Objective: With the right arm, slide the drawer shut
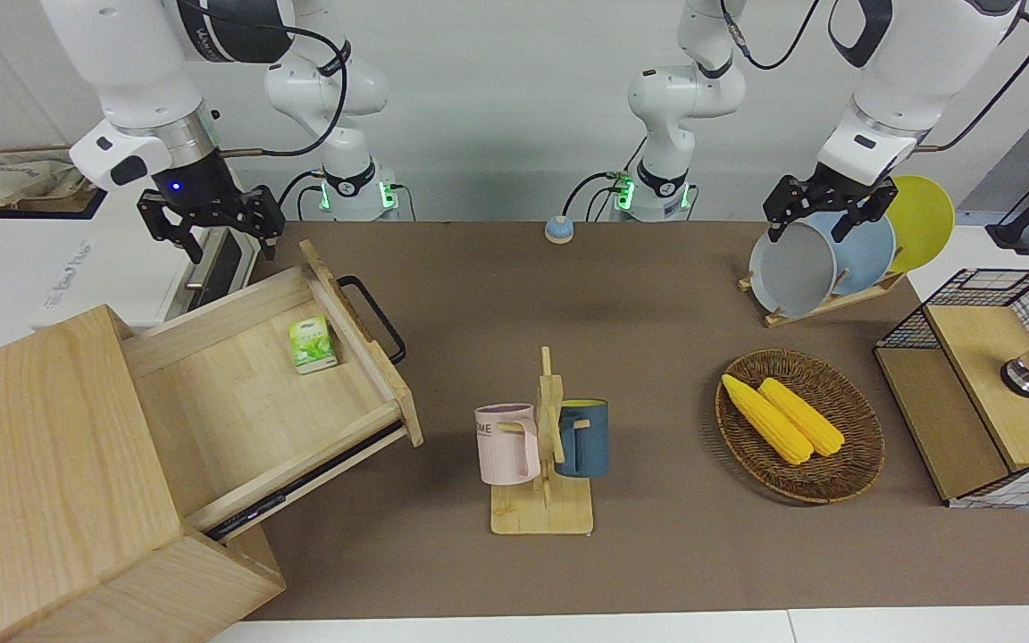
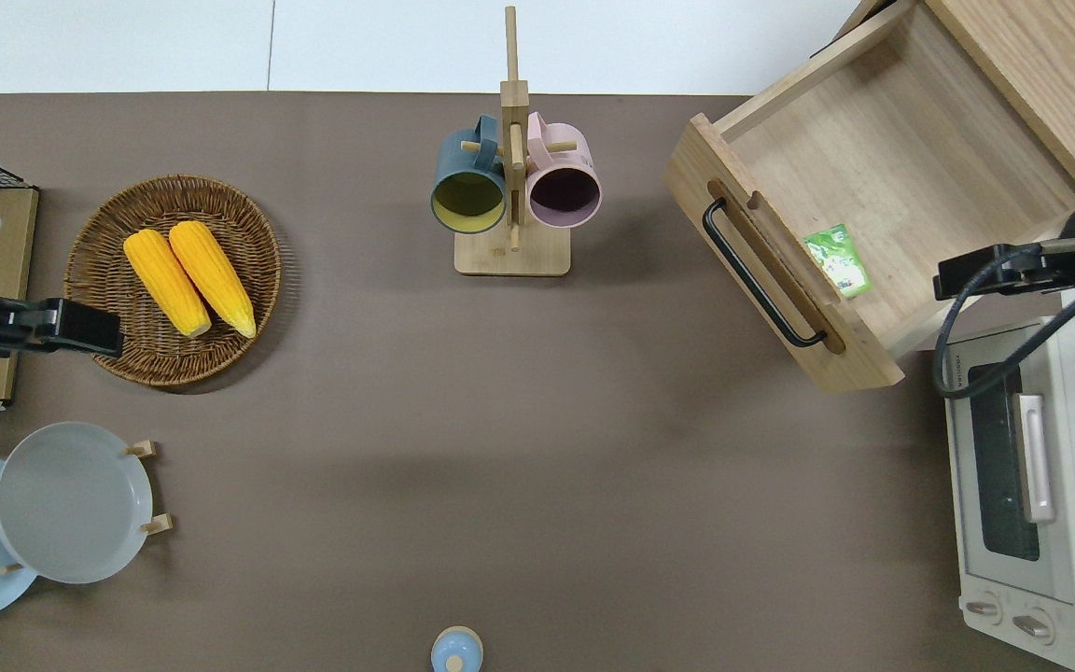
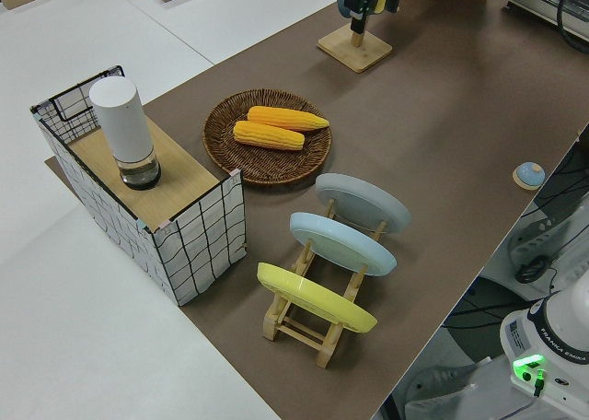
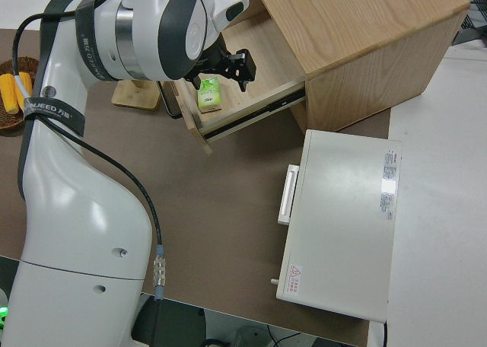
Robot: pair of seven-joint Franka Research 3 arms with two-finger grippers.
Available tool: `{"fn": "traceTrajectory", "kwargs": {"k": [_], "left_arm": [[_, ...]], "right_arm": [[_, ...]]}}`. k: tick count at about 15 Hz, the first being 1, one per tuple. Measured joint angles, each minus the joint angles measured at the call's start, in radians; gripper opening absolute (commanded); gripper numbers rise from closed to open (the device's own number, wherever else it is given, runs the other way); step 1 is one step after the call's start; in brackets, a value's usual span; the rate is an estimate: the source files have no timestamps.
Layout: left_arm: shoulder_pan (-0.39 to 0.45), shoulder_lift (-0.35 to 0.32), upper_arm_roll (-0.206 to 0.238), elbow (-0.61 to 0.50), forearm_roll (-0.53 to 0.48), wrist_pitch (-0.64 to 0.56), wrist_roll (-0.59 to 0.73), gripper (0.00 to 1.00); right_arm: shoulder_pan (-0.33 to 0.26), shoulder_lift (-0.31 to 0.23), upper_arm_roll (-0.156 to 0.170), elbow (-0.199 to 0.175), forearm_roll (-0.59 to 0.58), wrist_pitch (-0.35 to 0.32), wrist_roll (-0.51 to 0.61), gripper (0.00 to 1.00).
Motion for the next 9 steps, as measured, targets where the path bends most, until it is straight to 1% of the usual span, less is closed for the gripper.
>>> {"fn": "traceTrajectory", "kwargs": {"k": [6,7,8,9], "left_arm": [[0.000,0.000,0.000,0.000,0.000,0.000,0.000,0.99],[0.000,0.000,0.000,0.000,0.000,0.000,0.000,0.99],[0.000,0.000,0.000,0.000,0.000,0.000,0.000,0.99],[0.000,0.000,0.000,0.000,0.000,0.000,0.000,0.99]], "right_arm": [[0.000,0.000,0.000,0.000,0.000,-0.001,-0.007,0.975],[0.000,0.000,0.000,0.000,0.000,-0.001,-0.008,0.936],[0.000,0.000,0.000,0.000,0.000,-0.001,-0.009,0.759],[0.000,0.000,-0.001,0.000,0.000,-0.001,-0.009,0.502]]}}
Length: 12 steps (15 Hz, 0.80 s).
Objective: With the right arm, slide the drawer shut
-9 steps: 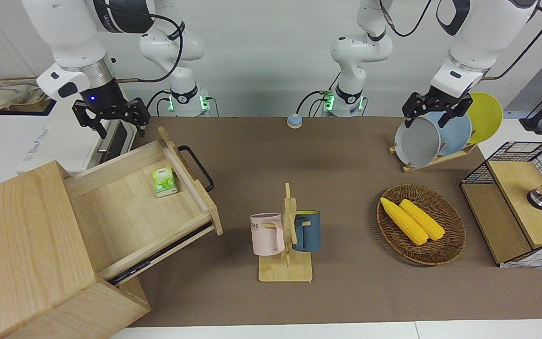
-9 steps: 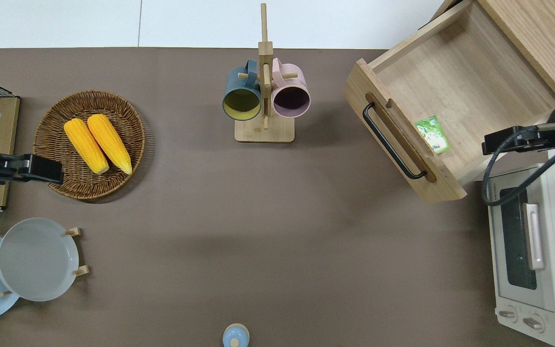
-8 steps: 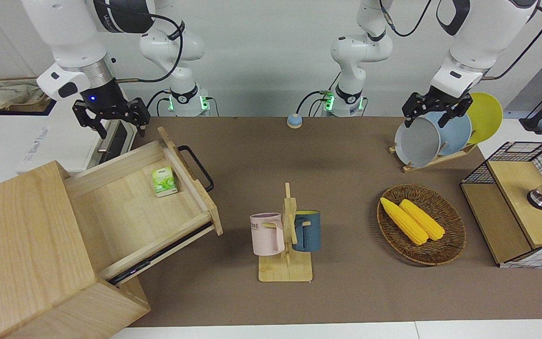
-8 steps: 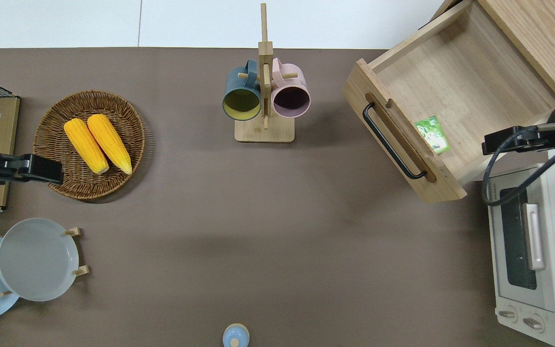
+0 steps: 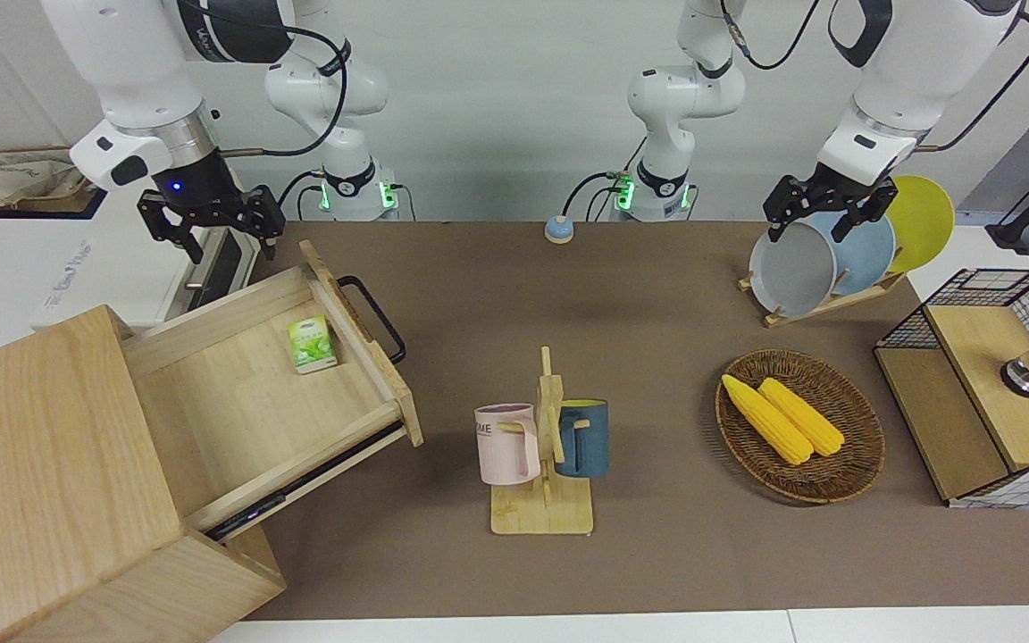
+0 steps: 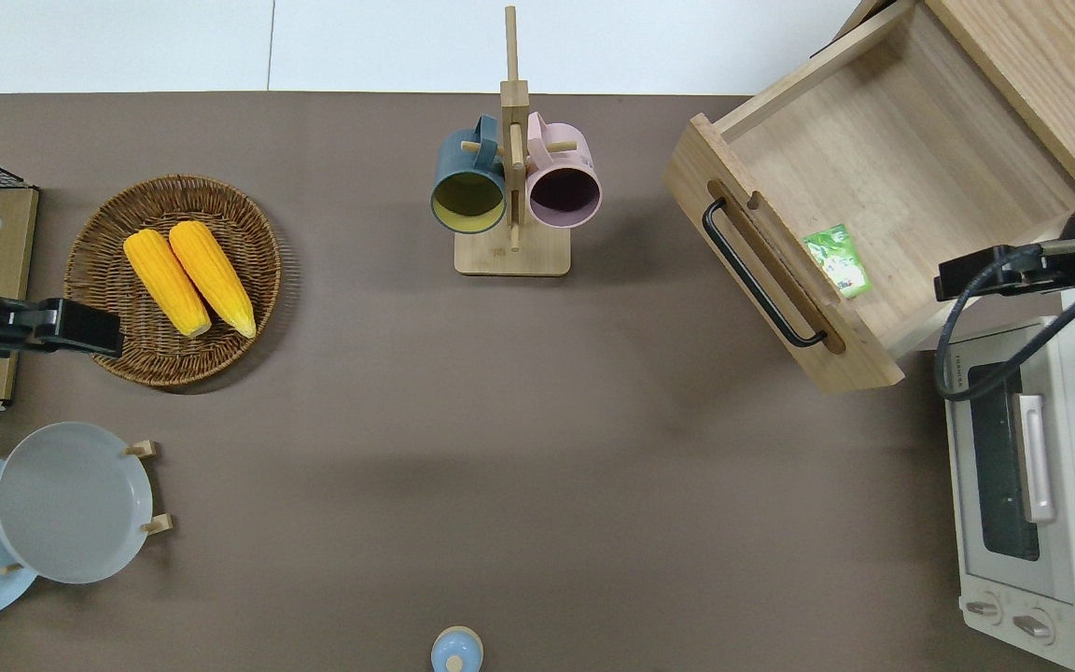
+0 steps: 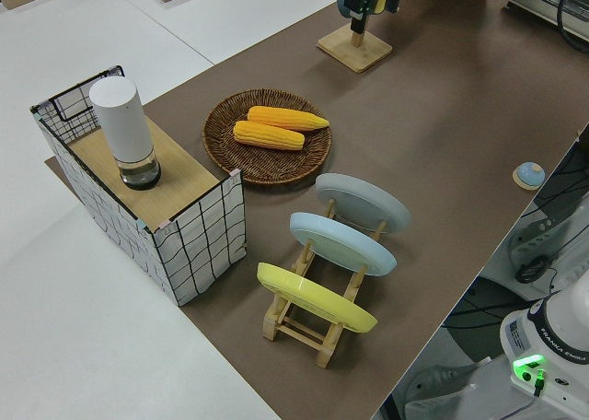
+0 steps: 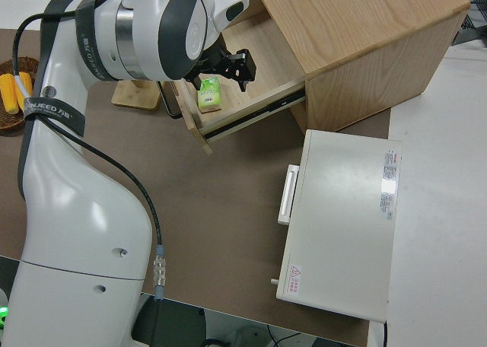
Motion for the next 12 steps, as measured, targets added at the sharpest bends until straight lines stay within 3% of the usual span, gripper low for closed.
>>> {"fn": "traceTrajectory", "kwargs": {"k": [1,2,3,12], "left_arm": [[0.000,0.000,0.000,0.000,0.000,0.000,0.000,0.99],[0.000,0.000,0.000,0.000,0.000,0.000,0.000,0.99],[0.000,0.000,0.000,0.000,0.000,0.000,0.000,0.99],[0.000,0.000,0.000,0.000,0.000,0.000,0.000,0.99]], "right_arm": [[-0.001,0.000,0.000,0.000,0.000,0.000,-0.001,0.249],[-0.004,0.000,0.000,0.000,0.000,-0.003,-0.001,0.056],[-0.005,0.000,0.000,0.000,0.000,-0.013,-0.001,0.001],[-0.005,0.000,0.000,0.000,0.000,-0.021,-0.008,0.000]]}}
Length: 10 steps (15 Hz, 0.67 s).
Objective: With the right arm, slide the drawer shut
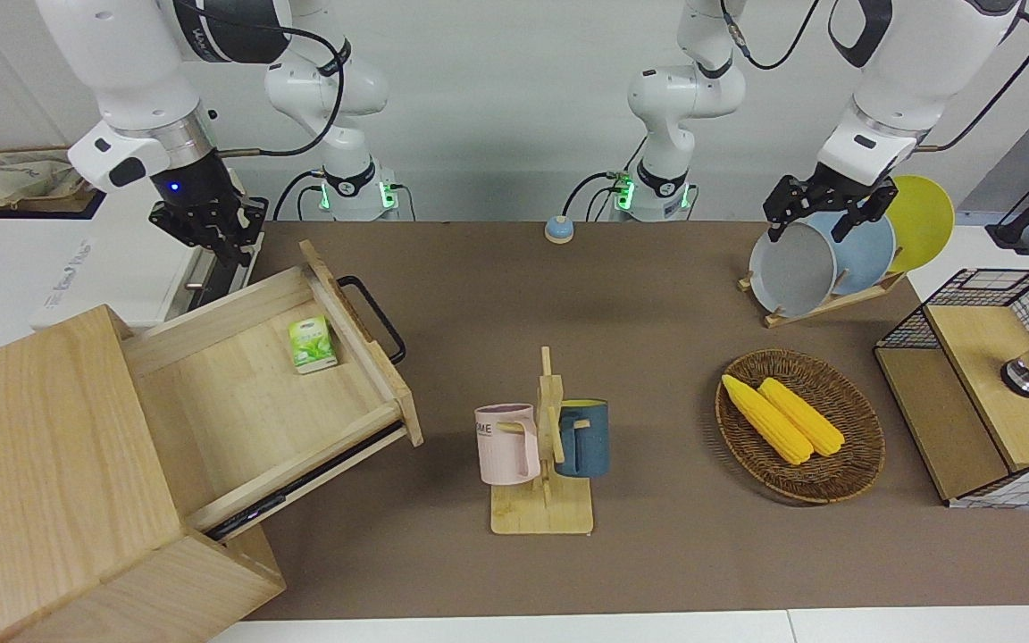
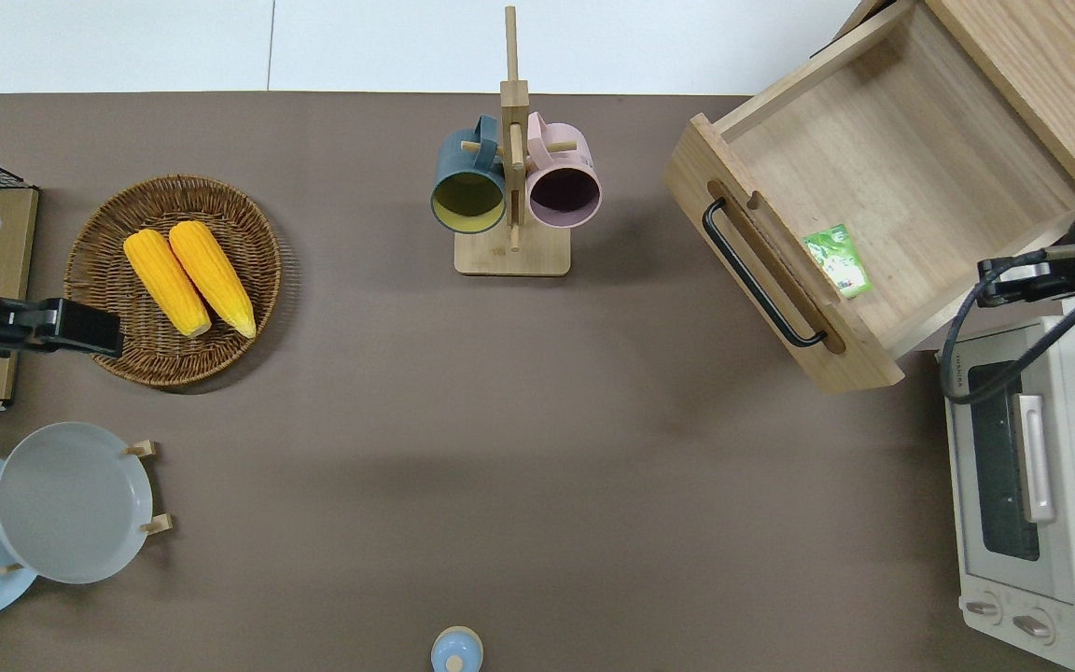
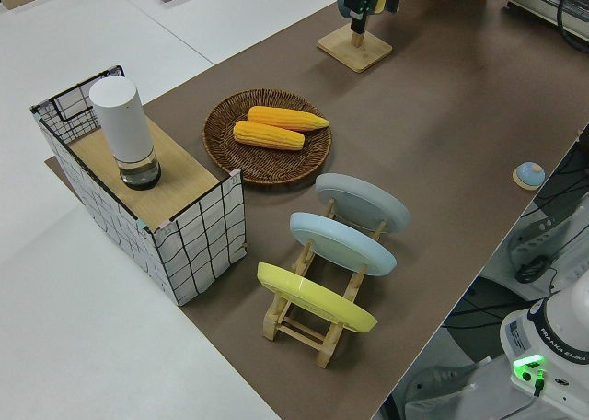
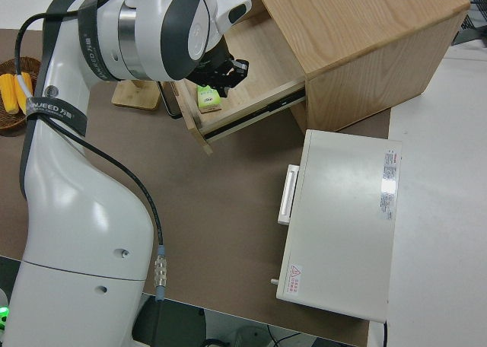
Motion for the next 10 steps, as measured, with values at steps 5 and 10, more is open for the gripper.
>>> {"fn": "traceTrajectory", "kwargs": {"k": [5,10], "left_arm": [[0.000,0.000,0.000,0.000,0.000,0.000,0.000,0.99],[0.000,0.000,0.000,0.000,0.000,0.000,0.000,0.99]], "right_arm": [[0.001,-0.006,0.001,0.009,0.000,-0.030,-0.008,0.000],[0.010,-0.018,0.012,0.035,-0.013,-0.086,-0.008,0.000]]}}
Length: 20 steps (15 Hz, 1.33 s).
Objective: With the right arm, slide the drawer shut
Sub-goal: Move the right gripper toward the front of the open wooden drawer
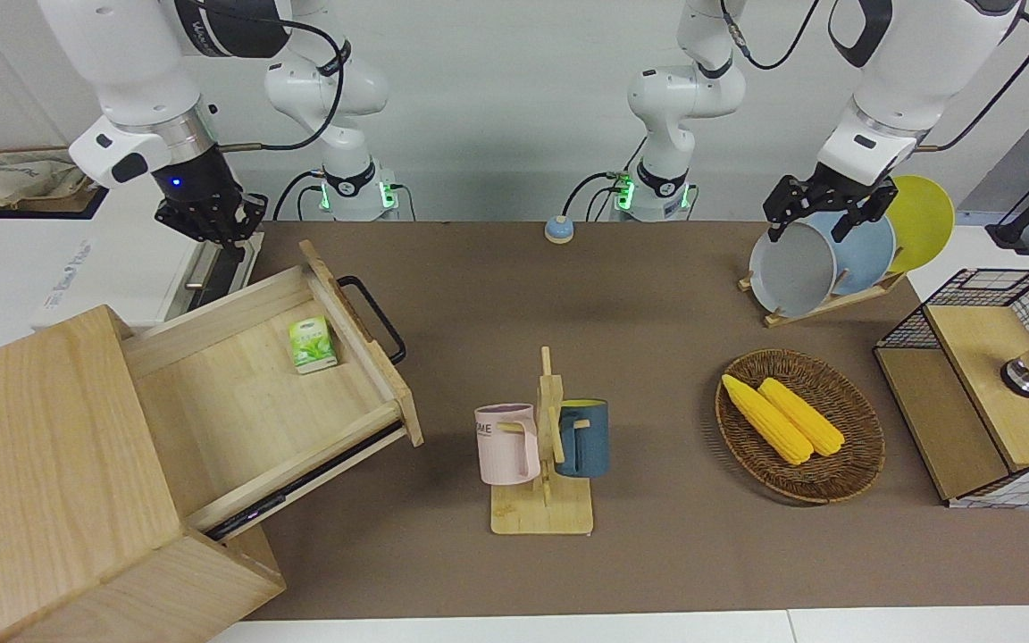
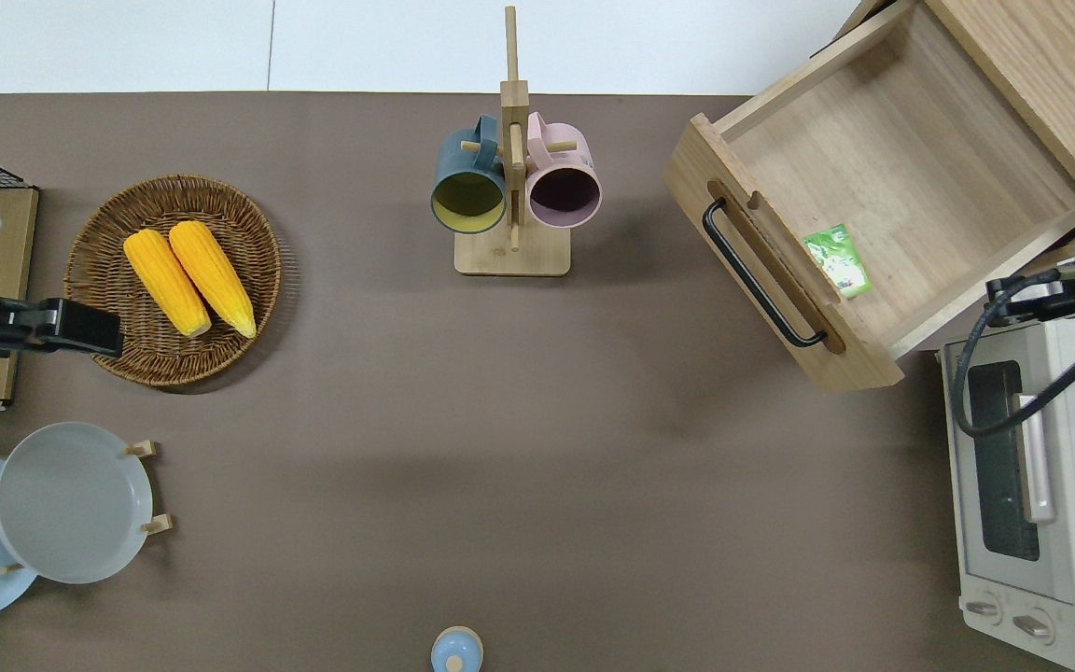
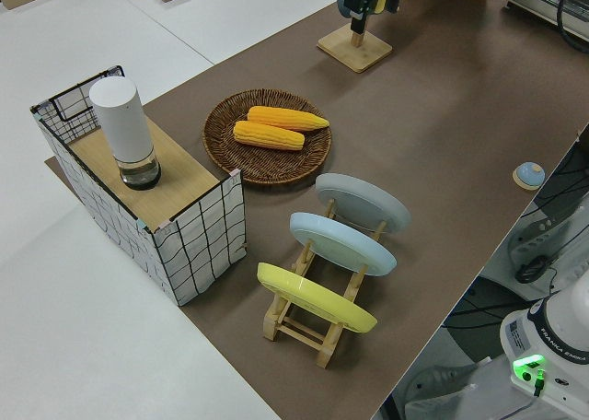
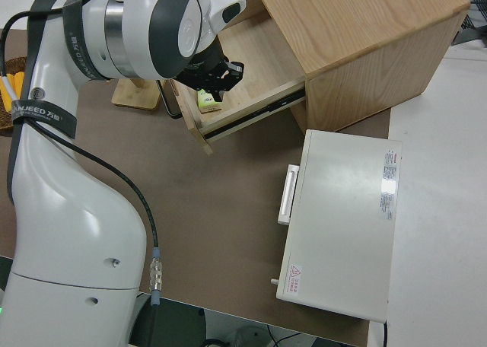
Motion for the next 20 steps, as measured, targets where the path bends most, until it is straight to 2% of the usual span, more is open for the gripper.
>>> {"fn": "traceTrajectory", "kwargs": {"k": [4,7,16,20], "left_arm": [[0.000,0.000,0.000,0.000,0.000,0.000,0.000,0.99],[0.000,0.000,0.000,0.000,0.000,0.000,0.000,0.99],[0.000,0.000,0.000,0.000,0.000,0.000,0.000,0.99],[0.000,0.000,0.000,0.000,0.000,0.000,0.000,0.99]], "right_arm": [[0.040,-0.007,0.016,0.037,-0.015,-0.036,0.037,0.000],[0.097,-0.022,0.020,0.050,-0.029,-0.052,0.126,0.000],[0.286,-0.029,0.028,0.050,-0.030,-0.053,0.532,0.000],[0.343,-0.014,0.033,0.047,-0.027,-0.005,0.739,0.000]]}}
